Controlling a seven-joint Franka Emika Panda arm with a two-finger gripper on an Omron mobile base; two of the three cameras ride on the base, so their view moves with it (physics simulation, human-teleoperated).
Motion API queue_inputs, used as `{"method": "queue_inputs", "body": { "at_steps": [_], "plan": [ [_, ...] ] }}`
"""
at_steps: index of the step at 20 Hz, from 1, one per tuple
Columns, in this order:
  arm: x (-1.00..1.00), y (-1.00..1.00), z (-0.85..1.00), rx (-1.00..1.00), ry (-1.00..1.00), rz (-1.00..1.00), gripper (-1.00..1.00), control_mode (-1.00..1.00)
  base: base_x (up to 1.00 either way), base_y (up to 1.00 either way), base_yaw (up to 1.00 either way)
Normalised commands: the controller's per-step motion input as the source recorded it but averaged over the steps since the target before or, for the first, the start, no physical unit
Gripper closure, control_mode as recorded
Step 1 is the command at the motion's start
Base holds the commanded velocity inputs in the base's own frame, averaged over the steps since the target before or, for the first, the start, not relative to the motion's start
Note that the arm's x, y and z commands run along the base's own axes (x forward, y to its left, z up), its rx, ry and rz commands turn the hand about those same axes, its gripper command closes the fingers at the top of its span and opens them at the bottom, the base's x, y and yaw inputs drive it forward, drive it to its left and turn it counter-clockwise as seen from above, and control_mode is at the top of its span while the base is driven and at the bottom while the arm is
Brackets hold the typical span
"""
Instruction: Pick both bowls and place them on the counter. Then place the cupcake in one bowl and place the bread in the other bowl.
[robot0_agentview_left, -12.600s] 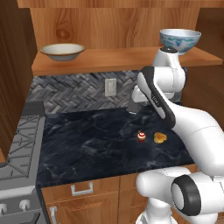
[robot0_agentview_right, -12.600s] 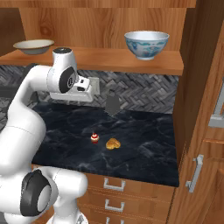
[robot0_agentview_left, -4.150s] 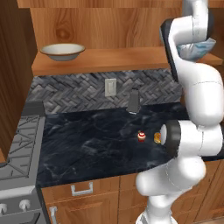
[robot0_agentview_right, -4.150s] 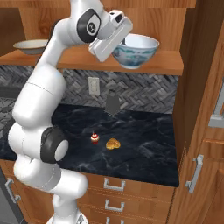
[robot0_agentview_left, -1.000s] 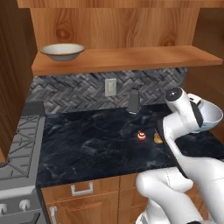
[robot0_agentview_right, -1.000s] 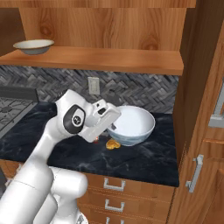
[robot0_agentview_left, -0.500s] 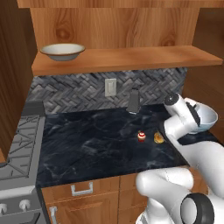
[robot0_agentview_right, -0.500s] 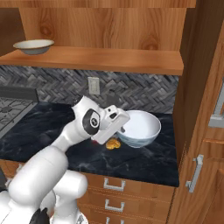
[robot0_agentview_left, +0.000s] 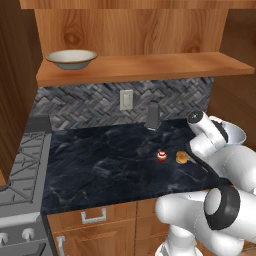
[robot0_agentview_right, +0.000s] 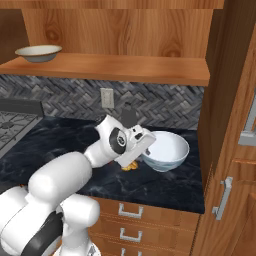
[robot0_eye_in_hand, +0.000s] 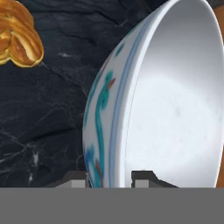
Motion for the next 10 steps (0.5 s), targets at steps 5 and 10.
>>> {"method": "queue_inputs", "body": {
  "at_steps": [5,10],
  "plan": [
    [0.24,-0.04,-0.41,0.0,0.01,0.0,1.0,-1.0,0.0,0.0,0.0],
    [0.16,-0.04,-0.27,0.01,0.0,0.0,1.0,-1.0,0.0,0.0,0.0]
  ]
}}
